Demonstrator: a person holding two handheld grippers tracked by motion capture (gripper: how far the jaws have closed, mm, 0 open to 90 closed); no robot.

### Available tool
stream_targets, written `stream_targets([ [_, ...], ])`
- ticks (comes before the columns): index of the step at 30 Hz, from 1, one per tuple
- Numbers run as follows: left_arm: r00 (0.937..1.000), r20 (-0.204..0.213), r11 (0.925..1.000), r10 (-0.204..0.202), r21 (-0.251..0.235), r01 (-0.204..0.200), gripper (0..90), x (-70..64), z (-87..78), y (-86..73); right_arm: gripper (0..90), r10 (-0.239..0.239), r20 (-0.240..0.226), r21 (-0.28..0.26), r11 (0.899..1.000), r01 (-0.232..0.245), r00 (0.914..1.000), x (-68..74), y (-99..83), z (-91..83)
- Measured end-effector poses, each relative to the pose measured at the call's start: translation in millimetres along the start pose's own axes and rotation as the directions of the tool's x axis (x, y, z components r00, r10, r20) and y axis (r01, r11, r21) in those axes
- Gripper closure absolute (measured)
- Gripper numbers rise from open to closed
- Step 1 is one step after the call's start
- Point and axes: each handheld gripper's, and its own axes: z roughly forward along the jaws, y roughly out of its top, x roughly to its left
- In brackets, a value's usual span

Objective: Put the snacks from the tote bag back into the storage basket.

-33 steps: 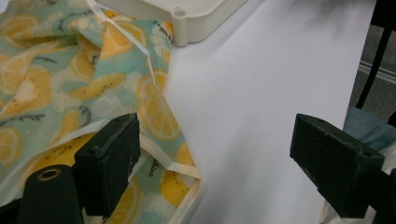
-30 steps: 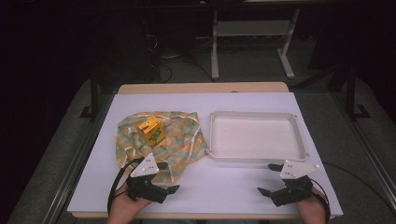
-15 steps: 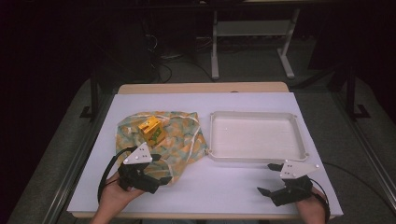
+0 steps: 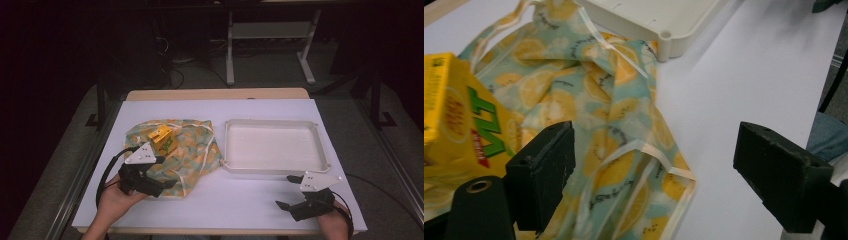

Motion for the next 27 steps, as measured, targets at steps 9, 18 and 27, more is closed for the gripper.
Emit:
stream_targets([
  [9, 0.9991, -0.028, 0.9993, -0.031, 0.021, 0.031, 16.4, 26.8, -5.9, 13.8, 13.5, -0.003, 0.002, 0.002, 1.0, 0.003, 1.0, 0.1, 0.0, -0.3],
  [18, 0.9983, -0.051, 0.9992, -0.027, 0.027, 0.028, 16.4, 38.2, -6.0, 27.4, 13.5, -0.005, -0.002, -0.001, 1.0, 0.005, 1.0, 0.7, 0.0, -0.4],
  [27, 0.9965, -0.079, 0.9984, -0.025, 0.048, 0.029, 16.4, 56.7, -6.4, 40.9, 13.5, -0.008, -0.007, 0.001, 1.0, 0.008, 0.9999, 1.2, 0.3, 0.2],
])
